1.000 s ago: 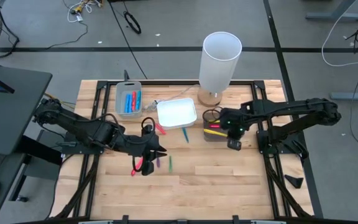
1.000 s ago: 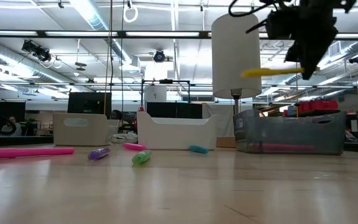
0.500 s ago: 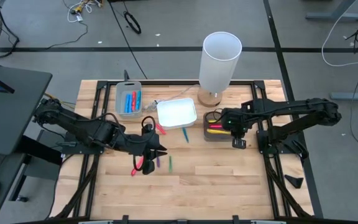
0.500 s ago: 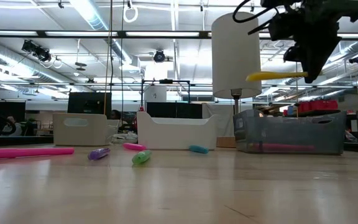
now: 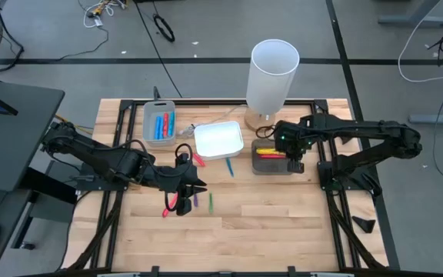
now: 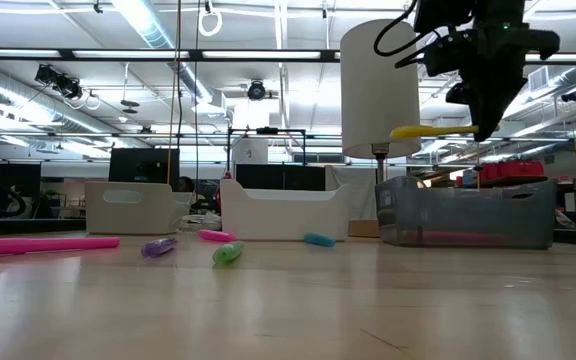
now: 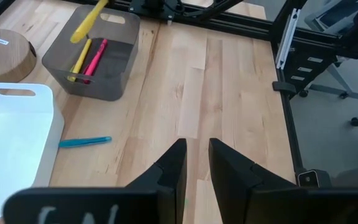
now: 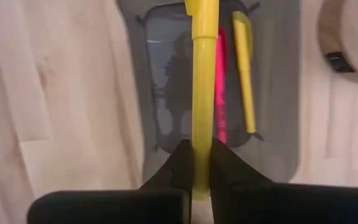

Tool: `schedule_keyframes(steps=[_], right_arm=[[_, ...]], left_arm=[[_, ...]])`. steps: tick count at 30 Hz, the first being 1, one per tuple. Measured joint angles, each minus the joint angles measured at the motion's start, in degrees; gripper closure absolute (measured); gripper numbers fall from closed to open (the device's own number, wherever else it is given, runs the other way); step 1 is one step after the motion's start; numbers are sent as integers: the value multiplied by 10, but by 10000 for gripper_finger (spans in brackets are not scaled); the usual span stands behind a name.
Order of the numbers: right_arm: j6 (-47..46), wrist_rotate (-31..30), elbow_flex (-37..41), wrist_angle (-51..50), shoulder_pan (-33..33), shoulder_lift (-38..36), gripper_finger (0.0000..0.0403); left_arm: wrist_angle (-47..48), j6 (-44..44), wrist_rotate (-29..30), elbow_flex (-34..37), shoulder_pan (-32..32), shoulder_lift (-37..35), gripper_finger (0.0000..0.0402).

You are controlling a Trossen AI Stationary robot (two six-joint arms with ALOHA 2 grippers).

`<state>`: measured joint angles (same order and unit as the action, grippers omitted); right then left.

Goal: Pick & Place Markers
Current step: Put the yellow pen into the black transparent bin

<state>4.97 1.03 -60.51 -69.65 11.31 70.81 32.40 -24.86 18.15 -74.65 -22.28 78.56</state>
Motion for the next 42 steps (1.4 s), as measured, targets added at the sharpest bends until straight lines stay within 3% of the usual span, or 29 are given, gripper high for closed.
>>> schedule_keyframes(steps=[9, 18, 34, 42], right_arm=[[50, -7, 0, 0, 57, 0, 387], [47, -5, 5, 23, 61, 2, 387], [30, -5, 157, 149, 60, 3, 387], [31, -6, 173, 182, 37, 40, 387]], left_arm=[[4, 0, 0, 0, 0, 0, 330], [7, 7, 0, 0, 0, 0, 330], [7, 15, 0, 0, 4, 0, 330], [7, 15, 0, 0, 4, 0, 330]])
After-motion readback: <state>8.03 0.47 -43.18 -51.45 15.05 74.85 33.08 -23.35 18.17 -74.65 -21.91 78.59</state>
